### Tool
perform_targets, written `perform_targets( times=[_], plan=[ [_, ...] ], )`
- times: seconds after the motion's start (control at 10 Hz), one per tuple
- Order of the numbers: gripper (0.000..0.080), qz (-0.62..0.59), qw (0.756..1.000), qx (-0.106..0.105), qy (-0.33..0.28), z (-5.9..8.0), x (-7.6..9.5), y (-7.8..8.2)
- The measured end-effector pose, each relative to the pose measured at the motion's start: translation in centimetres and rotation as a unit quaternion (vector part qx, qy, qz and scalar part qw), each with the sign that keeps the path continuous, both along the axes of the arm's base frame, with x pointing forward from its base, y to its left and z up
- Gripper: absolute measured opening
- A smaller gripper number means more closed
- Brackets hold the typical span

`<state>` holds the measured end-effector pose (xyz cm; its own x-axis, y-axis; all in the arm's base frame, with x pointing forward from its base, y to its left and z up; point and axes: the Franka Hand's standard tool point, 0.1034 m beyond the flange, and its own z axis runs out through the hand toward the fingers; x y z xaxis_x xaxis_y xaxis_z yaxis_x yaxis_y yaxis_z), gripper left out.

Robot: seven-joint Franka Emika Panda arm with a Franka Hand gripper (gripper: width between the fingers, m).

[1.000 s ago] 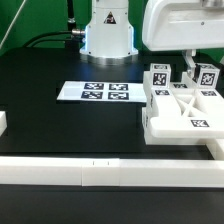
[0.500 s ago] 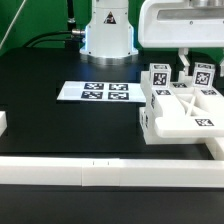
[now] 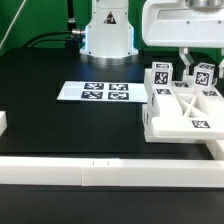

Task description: Assemble chair

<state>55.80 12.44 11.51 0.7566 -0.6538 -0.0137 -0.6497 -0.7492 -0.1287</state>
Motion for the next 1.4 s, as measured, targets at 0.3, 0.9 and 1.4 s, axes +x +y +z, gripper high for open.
perform_targets(
  times=[0.3, 0.9, 1.4],
  plan=[
    [0.0284, -0.171, 0.985, 0.028, 0.014, -0.04, -0.64, -0.31],
    [0.0565, -0.227, 0.973, 0.034, 0.021, -0.03, -0.54, -0.28],
    [0.0645, -0.037, 0.999, 0.018, -0.003, -0.18, -0.56, -0.07]
  ],
)
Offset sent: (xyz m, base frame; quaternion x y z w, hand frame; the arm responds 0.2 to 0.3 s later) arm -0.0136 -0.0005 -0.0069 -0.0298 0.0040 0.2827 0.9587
